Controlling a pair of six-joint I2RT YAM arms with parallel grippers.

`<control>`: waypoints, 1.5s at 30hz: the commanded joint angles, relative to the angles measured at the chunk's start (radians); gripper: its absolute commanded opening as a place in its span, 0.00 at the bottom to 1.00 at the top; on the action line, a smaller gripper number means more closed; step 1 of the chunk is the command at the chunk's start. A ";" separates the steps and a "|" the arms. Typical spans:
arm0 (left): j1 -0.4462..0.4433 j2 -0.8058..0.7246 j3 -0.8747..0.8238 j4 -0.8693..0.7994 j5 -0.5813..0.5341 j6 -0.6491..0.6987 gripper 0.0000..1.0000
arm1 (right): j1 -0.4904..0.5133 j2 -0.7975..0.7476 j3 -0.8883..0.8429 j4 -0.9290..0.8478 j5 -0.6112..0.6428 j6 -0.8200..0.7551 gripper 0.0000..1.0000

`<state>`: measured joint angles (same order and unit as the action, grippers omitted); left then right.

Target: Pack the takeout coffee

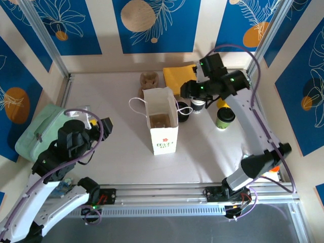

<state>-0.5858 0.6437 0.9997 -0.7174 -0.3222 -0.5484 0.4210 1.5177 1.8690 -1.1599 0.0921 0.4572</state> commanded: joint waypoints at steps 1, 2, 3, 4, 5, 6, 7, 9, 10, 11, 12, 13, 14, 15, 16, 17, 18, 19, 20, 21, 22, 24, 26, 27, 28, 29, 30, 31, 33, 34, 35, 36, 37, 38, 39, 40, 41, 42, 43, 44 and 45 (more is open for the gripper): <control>-0.005 0.004 -0.020 0.065 0.011 0.042 0.68 | -0.023 -0.073 -0.046 -0.023 0.094 -0.015 0.57; -0.005 0.005 -0.026 0.078 0.013 0.048 0.69 | -0.036 -0.094 -0.066 -0.019 0.114 -0.007 0.59; -0.004 0.005 -0.031 0.086 0.014 0.056 0.70 | -0.049 -0.110 -0.082 -0.018 0.116 0.001 0.60; -0.005 0.008 -0.035 0.096 0.013 0.064 0.72 | -0.073 -0.126 -0.098 -0.021 0.108 0.012 0.61; -0.004 0.011 -0.040 0.104 0.010 0.073 0.73 | -0.097 -0.136 -0.111 -0.028 0.103 0.025 0.61; -0.004 0.014 -0.044 0.114 0.006 0.081 0.74 | -0.116 -0.145 -0.122 -0.034 0.100 0.034 0.62; -0.005 0.020 -0.050 0.125 0.003 0.091 0.75 | -0.135 -0.155 -0.133 -0.042 0.099 0.041 0.63; -0.005 0.034 -0.054 0.143 0.000 0.108 0.78 | -0.164 -0.171 -0.156 -0.053 0.109 0.046 0.64; -0.005 0.045 -0.053 0.153 0.004 0.115 0.80 | -0.177 -0.179 -0.175 -0.057 0.119 0.045 0.66; -0.005 0.056 -0.059 0.170 0.012 0.123 0.81 | -0.189 -0.188 -0.193 -0.058 0.117 0.040 0.67; -0.005 0.064 -0.066 0.190 0.022 0.125 0.83 | -0.199 -0.196 -0.213 -0.057 0.116 0.035 0.68; -0.005 0.073 -0.073 0.206 0.033 0.129 0.83 | -0.207 -0.201 -0.231 -0.054 0.119 0.032 0.69; -0.004 0.082 -0.077 0.217 0.043 0.135 0.84 | -0.218 -0.206 -0.250 -0.051 0.126 0.030 0.70; -0.005 0.093 -0.078 0.218 0.045 0.134 0.84 | -0.230 -0.209 -0.266 -0.052 0.137 0.026 0.71; -0.004 0.101 -0.078 0.217 0.041 0.135 0.86 | -0.237 -0.210 -0.276 -0.057 0.147 0.022 0.75; -0.005 0.106 -0.080 0.215 0.036 0.133 0.86 | -0.248 -0.210 -0.287 -0.061 0.155 0.016 0.78; -0.005 0.110 -0.087 0.221 0.036 0.133 0.87 | -0.260 -0.210 -0.302 -0.056 0.158 0.001 0.79; -0.005 0.112 -0.095 0.232 0.044 0.134 0.87 | -0.271 -0.211 -0.320 -0.045 0.151 -0.015 0.81; -0.004 0.113 -0.107 0.248 0.053 0.134 0.87 | -0.284 -0.211 -0.337 -0.031 0.138 -0.029 0.85; -0.005 0.115 -0.116 0.263 0.064 0.136 0.87 | -0.294 -0.211 -0.353 -0.021 0.138 -0.038 0.86; -0.004 0.119 -0.123 0.272 0.075 0.141 0.87 | -0.300 -0.210 -0.367 -0.016 0.156 -0.036 0.88; -0.004 0.131 -0.125 0.271 0.081 0.145 0.88 | -0.311 -0.210 -0.400 0.007 0.192 -0.049 0.90; -0.005 0.137 -0.131 0.271 0.085 0.146 0.88 | -0.318 -0.218 -0.444 0.043 0.225 -0.049 0.95; -0.005 0.138 -0.138 0.280 0.093 0.146 0.88 | -0.327 -0.220 -0.465 0.063 0.231 -0.051 0.96; -0.005 0.139 -0.144 0.287 0.099 0.149 0.88 | -0.334 -0.220 -0.481 0.082 0.231 -0.054 0.97; -0.005 0.142 -0.150 0.295 0.105 0.151 0.88 | -0.345 -0.219 -0.498 0.102 0.229 -0.054 0.98; -0.004 0.144 -0.150 0.297 0.110 0.150 0.88 | -0.362 -0.213 -0.507 0.118 0.222 -0.054 0.98; -0.005 0.146 -0.150 0.296 0.114 0.149 0.88 | -0.376 -0.201 -0.507 0.124 0.210 -0.057 0.98; -0.005 0.150 -0.151 0.296 0.127 0.143 0.88 | -0.398 -0.173 -0.503 0.126 0.215 -0.064 0.98; -0.004 0.151 -0.156 0.299 0.129 0.139 0.88 | -0.406 -0.156 -0.499 0.124 0.219 -0.065 0.98; -0.005 0.151 -0.163 0.305 0.130 0.132 0.88 | -0.418 -0.139 -0.494 0.118 0.218 -0.063 0.98; -0.004 0.152 -0.169 0.309 0.133 0.128 0.88 | -0.431 -0.130 -0.492 0.119 0.205 -0.066 0.98; -0.005 0.153 -0.173 0.313 0.132 0.122 0.88 | -0.446 -0.117 -0.492 0.123 0.189 -0.076 0.97; -0.005 0.151 -0.176 0.314 0.129 0.115 0.88 | -0.459 -0.106 -0.495 0.125 0.176 -0.086 0.97; -0.005 0.150 -0.179 0.314 0.128 0.109 0.88 | -0.470 -0.096 -0.497 0.129 0.163 -0.090 0.97; -0.004 0.148 -0.179 0.314 0.127 0.101 0.88 | -0.480 -0.087 -0.500 0.134 0.138 -0.099 0.96; -0.005 0.145 -0.179 0.312 0.127 0.093 0.88 | -0.488 -0.078 -0.505 0.139 0.123 -0.103 0.96; -0.005 0.141 -0.179 0.310 0.129 0.087 0.88 | -0.490 -0.069 -0.507 0.143 0.116 -0.112 0.96; -0.005 0.136 -0.179 0.309 0.129 0.084 0.88 | -0.490 -0.058 -0.505 0.144 0.118 -0.118 0.95; -0.005 0.130 -0.179 0.307 0.130 0.082 0.88 | -0.490 -0.045 -0.501 0.145 0.127 -0.124 0.95; -0.005 0.127 -0.178 0.303 0.130 0.082 0.88 | -0.491 -0.034 -0.498 0.146 0.129 -0.132 0.95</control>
<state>-0.5858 0.7948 0.8268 -0.4332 -0.2089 -0.4446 -0.0689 1.4651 1.3659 -1.0241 0.2558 0.3630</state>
